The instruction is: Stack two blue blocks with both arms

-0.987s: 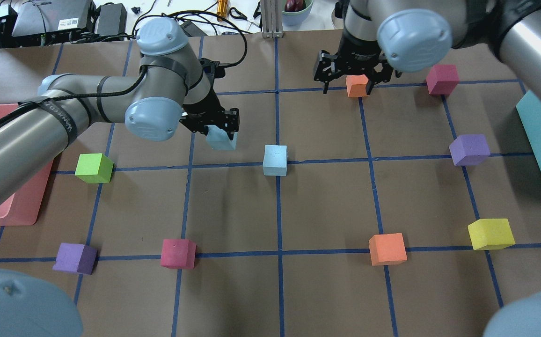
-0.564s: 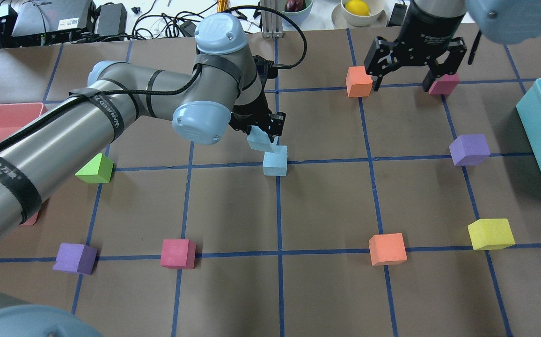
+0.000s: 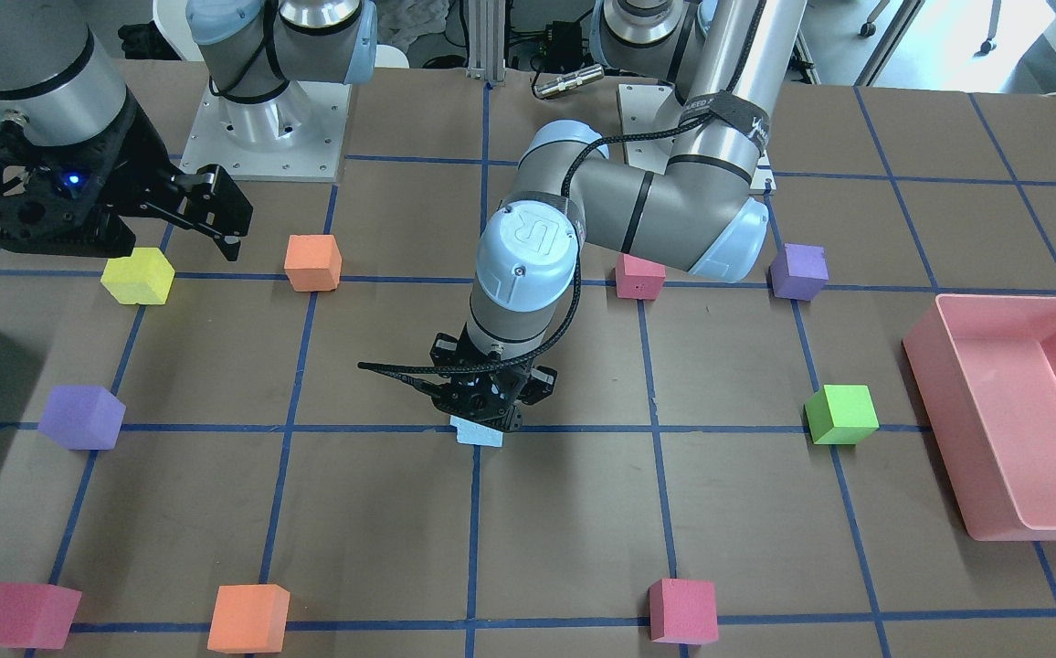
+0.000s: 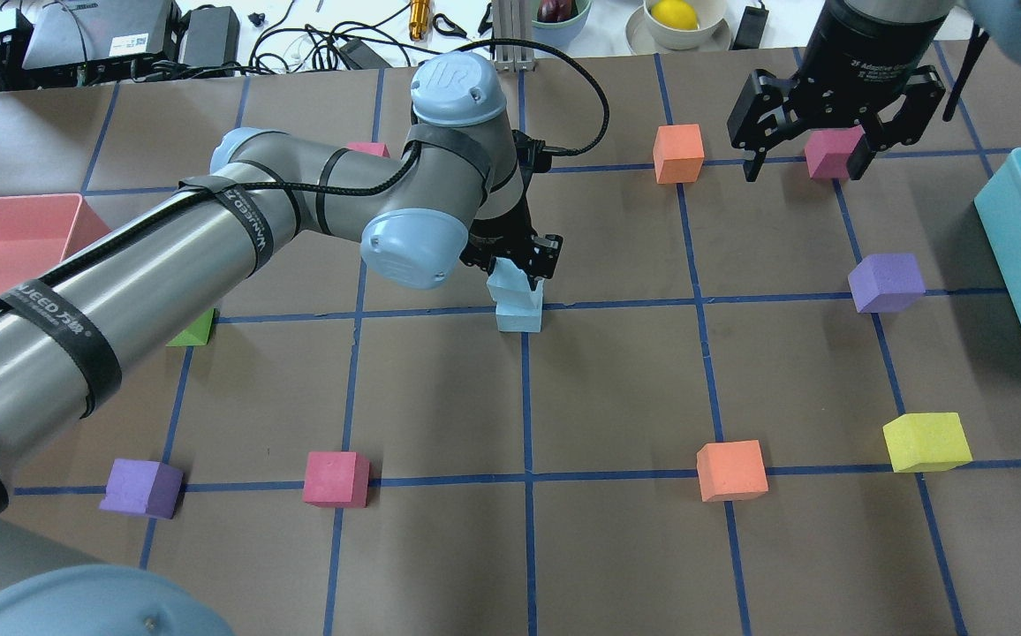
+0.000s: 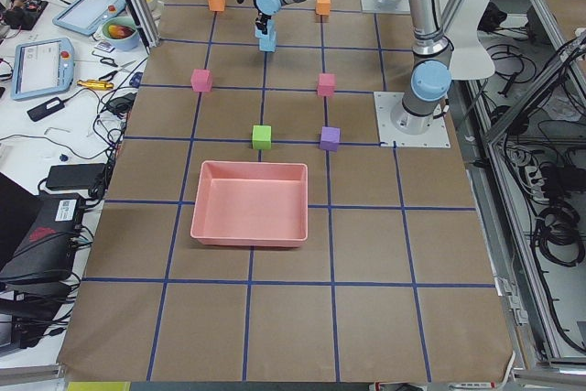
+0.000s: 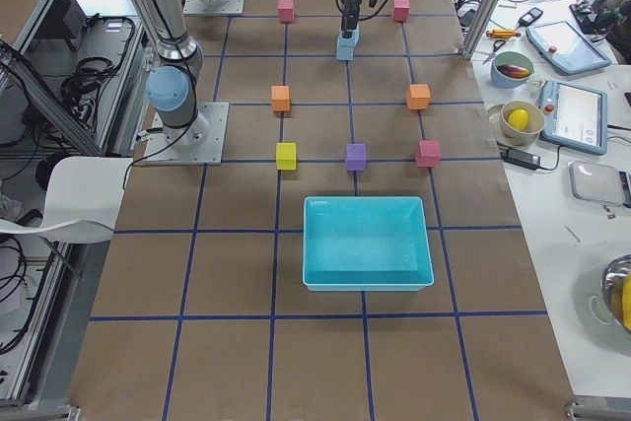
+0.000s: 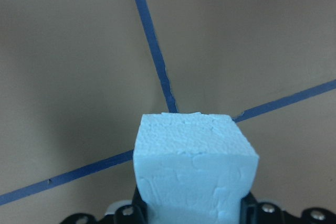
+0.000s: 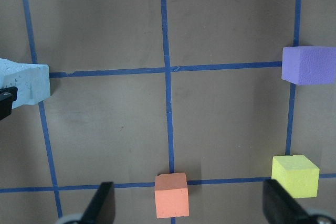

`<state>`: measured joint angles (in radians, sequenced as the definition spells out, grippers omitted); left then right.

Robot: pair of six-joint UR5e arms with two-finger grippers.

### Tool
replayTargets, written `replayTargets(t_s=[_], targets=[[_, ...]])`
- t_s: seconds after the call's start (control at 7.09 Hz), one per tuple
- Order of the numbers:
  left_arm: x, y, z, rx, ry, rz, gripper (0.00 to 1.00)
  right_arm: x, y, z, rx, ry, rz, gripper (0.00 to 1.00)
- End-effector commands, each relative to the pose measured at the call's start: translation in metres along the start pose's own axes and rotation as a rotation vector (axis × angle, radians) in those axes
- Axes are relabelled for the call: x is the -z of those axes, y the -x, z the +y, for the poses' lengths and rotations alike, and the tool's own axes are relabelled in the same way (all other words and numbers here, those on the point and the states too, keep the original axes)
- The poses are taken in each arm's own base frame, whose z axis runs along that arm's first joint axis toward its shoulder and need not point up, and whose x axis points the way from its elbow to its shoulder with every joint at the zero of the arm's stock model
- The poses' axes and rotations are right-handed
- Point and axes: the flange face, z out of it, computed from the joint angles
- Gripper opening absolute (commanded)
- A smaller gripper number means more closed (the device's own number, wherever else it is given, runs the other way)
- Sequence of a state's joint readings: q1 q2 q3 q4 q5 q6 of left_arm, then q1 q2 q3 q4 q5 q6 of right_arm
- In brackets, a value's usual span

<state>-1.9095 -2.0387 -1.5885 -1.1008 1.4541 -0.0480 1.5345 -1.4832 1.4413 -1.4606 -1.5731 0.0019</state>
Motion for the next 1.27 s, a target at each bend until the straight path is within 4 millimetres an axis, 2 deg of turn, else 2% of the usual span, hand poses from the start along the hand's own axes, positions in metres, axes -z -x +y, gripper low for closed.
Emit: replayTargets(t_s=[0.0, 0.14, 0.28, 0.42, 0.56, 0.85, 0.99, 1.13], targets=[[-0.004, -0.001, 0.003, 0.007, 0.024, -0.001, 0.25, 0.002, 0.001, 0.008, 0.000, -0.007, 0.002, 1.00], [-0.007, 0.000, 0.003, 0.009, 0.032, -0.003, 0.48, 0.000, 0.002, 0.024, 0.000, -0.013, -0.001, 1.00], [-0.003, -0.001, 0.001, 0.015, 0.030, -0.002, 0.50, -0.014, 0.002, 0.032, -0.002, -0.028, -0.002, 1.00], [-0.001, -0.001, 0.002, 0.019, 0.027, -0.002, 0.51, -0.016, 0.000, 0.035, -0.005, -0.060, 0.002, 1.00], [-0.004, -0.001, 0.002, 0.020, 0.032, -0.002, 1.00, -0.010, -0.003, 0.035, -0.008, -0.059, 0.011, 1.00], [0.008, -0.001, 0.003, 0.020, 0.023, -0.001, 1.00, -0.008, -0.005, 0.039, -0.004, -0.044, 0.041, 1.00], [0.024, 0.003, 0.005, 0.029, 0.014, 0.002, 1.00, 0.000, -0.003, 0.037, 0.000, -0.058, 0.039, 1.00], [0.052, 0.002, 0.006, 0.034, 0.038, -0.002, 1.00, 0.010, -0.002, 0.034, 0.002, -0.049, 0.039, 1.00]])
